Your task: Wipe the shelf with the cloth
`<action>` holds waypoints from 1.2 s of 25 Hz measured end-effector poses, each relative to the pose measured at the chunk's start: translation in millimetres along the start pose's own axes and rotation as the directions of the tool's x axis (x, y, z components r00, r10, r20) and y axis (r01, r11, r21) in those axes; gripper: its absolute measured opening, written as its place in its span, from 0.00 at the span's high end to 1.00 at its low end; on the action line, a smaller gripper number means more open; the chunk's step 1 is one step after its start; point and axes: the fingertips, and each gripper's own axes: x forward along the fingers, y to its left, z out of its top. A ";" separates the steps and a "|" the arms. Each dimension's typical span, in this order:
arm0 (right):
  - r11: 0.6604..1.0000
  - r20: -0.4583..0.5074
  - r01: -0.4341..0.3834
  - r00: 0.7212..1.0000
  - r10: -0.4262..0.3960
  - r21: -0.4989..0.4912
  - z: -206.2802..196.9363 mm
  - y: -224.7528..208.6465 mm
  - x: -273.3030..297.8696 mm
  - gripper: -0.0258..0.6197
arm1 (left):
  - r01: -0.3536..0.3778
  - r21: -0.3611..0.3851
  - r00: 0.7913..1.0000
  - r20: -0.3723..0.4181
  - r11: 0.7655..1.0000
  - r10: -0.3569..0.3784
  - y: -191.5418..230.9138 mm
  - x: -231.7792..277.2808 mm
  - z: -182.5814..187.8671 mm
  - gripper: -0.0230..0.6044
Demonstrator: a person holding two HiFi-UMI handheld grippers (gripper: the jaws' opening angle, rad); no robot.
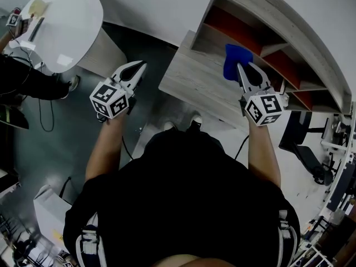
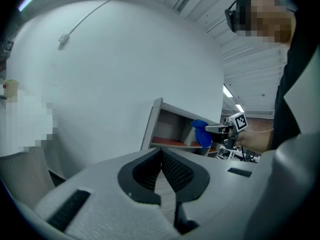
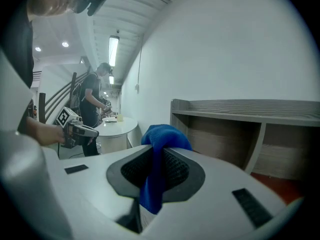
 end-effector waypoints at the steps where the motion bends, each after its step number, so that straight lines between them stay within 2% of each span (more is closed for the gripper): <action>1: 1.000 0.000 0.000 1.000 0.000 0.002 -1.1 -2.7 0.6 0.88 | -0.001 0.000 1.000 0.000 1.000 0.001 -0.2 2.3 0.4 0.94; 21: 0.998 0.009 -0.043 0.999 0.043 0.040 3.1 -68.1 77.5 0.88 | -0.062 0.002 0.998 -0.011 0.998 0.062 7.4 61.5 18.6 0.94; 30: 0.999 -0.024 -0.020 1.000 0.020 -0.035 8.3 -81.6 140.0 0.88 | -0.100 -0.003 0.995 -0.005 0.995 0.100 15.9 60.6 22.4 0.94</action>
